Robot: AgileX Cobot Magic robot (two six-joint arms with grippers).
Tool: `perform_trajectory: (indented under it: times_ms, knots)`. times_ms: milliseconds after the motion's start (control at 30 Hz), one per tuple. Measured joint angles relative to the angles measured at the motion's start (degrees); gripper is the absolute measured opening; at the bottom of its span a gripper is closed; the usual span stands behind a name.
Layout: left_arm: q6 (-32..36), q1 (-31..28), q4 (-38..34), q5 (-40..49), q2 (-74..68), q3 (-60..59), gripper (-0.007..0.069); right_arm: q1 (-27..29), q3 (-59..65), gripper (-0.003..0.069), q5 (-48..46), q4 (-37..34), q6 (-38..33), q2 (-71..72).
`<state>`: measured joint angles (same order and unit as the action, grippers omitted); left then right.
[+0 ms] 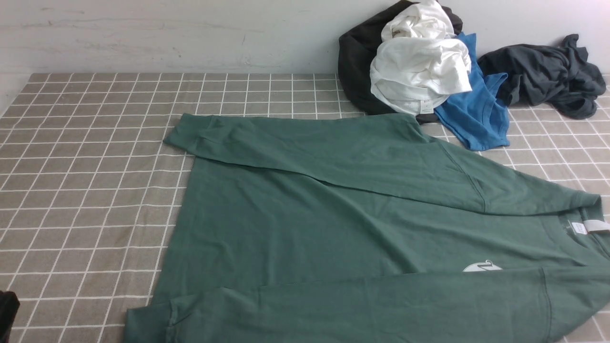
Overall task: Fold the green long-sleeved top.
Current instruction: Use the left arm to clamp the cuff closest to it
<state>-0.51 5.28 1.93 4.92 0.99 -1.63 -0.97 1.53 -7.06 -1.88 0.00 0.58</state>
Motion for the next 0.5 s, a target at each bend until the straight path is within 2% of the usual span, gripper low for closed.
perform_trajectory:
  times_ms: [67,167,267,300,333,433,500]
  knots:
    - [0.00,0.00,0.00,-2.55,0.00,0.00,-0.0008,0.00,0.00,-0.0014,3.86,-0.52,0.49,0.00]
    - [-1.92,0.00,-0.53,-9.14,0.00,0.00,-0.0008,0.00,0.00,-0.0014,11.84,-3.85,5.09,0.00]
    - [-7.94,0.00,-2.99,-20.54,0.00,0.00,-0.0008,0.00,0.00,-0.0014,18.21,-7.45,10.05,0.00]
    - [-8.38,0.00,-3.14,-20.54,0.00,0.00,-0.0008,0.00,0.00,-0.0014,18.54,-7.59,10.27,0.00]
    - [-10.72,0.00,-4.13,-24.25,0.00,0.58,-0.0008,0.00,0.00,-0.0014,20.40,-7.97,11.29,0.00]
    - [-13.15,0.00,-5.32,-19.47,-2.78,8.26,-0.0008,0.00,-3.82,-0.0014,19.51,-5.60,11.41,-2.00]
    - [-11.59,0.00,-5.43,-10.80,-9.23,17.99,-0.0008,0.00,-10.47,-0.0014,15.97,-1.87,10.39,-6.22]
